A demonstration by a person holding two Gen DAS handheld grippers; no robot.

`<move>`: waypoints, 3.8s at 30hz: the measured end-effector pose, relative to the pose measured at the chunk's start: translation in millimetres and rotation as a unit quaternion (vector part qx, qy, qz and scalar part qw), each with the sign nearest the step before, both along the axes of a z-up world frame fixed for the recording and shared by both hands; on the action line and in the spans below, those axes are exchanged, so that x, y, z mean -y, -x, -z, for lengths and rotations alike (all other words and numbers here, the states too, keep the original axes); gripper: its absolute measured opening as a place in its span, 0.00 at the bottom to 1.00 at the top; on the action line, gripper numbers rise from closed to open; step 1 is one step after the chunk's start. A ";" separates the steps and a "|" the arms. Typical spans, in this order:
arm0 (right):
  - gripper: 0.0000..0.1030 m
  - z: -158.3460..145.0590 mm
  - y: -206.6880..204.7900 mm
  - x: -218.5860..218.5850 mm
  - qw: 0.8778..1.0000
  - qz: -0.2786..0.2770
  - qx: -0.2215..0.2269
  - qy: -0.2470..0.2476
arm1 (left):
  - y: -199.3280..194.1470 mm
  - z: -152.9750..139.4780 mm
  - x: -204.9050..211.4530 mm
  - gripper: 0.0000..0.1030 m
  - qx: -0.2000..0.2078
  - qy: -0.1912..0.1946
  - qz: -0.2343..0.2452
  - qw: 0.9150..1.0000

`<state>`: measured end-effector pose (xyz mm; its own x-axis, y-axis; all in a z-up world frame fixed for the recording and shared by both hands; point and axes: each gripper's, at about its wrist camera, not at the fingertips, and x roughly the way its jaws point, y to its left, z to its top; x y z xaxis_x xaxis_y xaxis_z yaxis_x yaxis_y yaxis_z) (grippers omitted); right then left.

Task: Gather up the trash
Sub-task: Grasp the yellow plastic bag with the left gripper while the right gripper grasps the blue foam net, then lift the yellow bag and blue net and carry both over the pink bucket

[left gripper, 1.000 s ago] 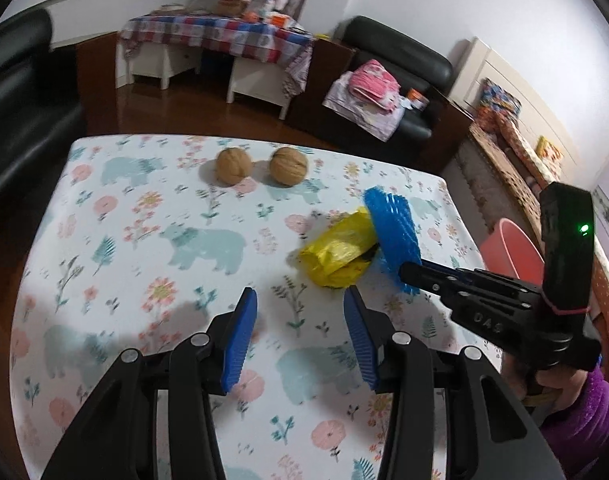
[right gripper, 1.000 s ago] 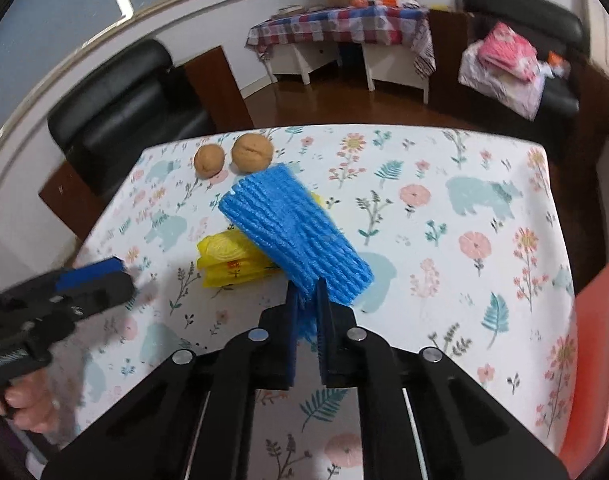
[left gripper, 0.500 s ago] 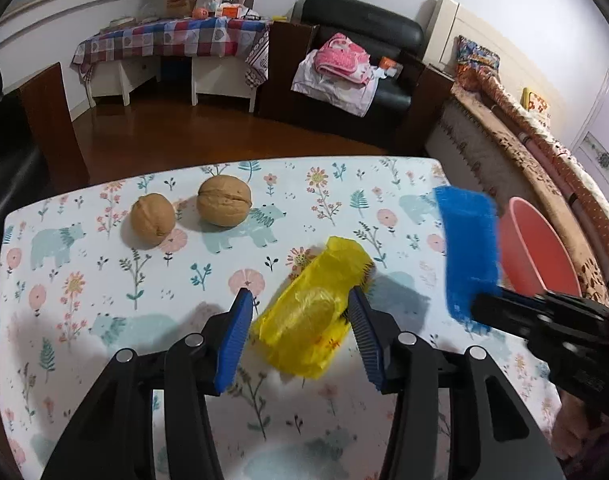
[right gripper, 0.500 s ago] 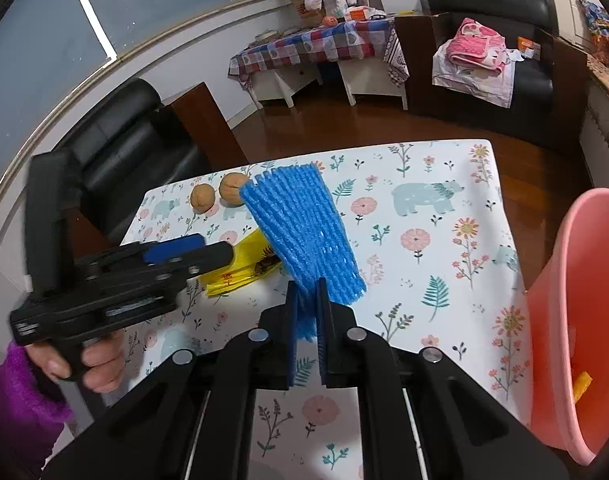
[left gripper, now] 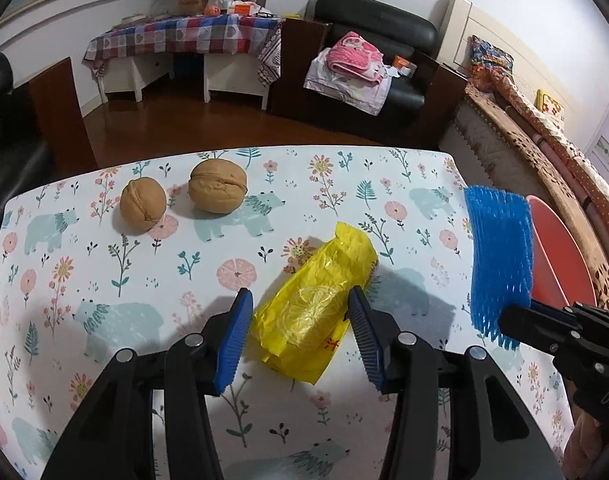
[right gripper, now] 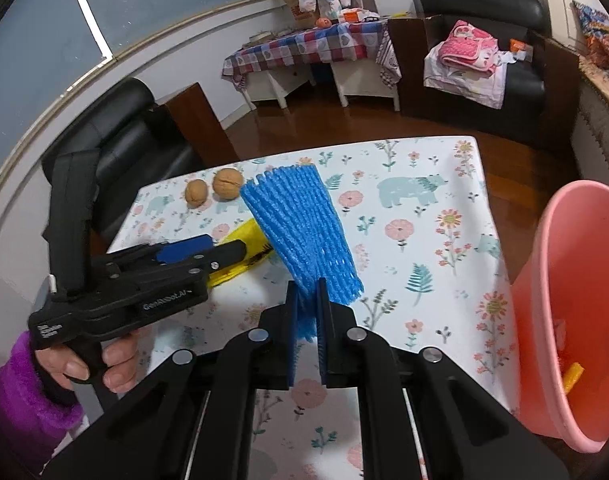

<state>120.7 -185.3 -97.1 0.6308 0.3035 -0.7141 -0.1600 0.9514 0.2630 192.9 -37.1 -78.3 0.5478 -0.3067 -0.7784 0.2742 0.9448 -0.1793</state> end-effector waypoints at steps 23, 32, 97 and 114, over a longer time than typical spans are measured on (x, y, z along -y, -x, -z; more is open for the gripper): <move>0.08 21.4 20.8 -2.4 0.997 0.035 -0.005 0.072 | 31.5 1.0 21.8 0.12 0.028 -0.031 -0.032 0.999; 0.08 15.5 30.9 -3.0 0.997 0.032 0.003 0.071 | 58.7 -16.9 15.2 0.10 0.034 -0.011 -0.047 0.998; 0.09 1.5 86.8 -7.0 1.000 -0.024 0.002 0.015 | 171.6 -52.8 9.9 0.10 0.056 0.046 -0.058 0.996; 0.09 -50.5 106.7 30.4 0.996 0.017 0.083 -0.006 | 167.2 -96.9 42.9 0.10 0.103 0.055 -0.027 0.993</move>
<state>14.0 -215.7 -46.5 0.7495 0.2890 -0.5955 -0.1706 0.9536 0.2480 25.7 -80.0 18.6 0.7093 -0.3502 -0.6118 0.2661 0.9367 -0.2277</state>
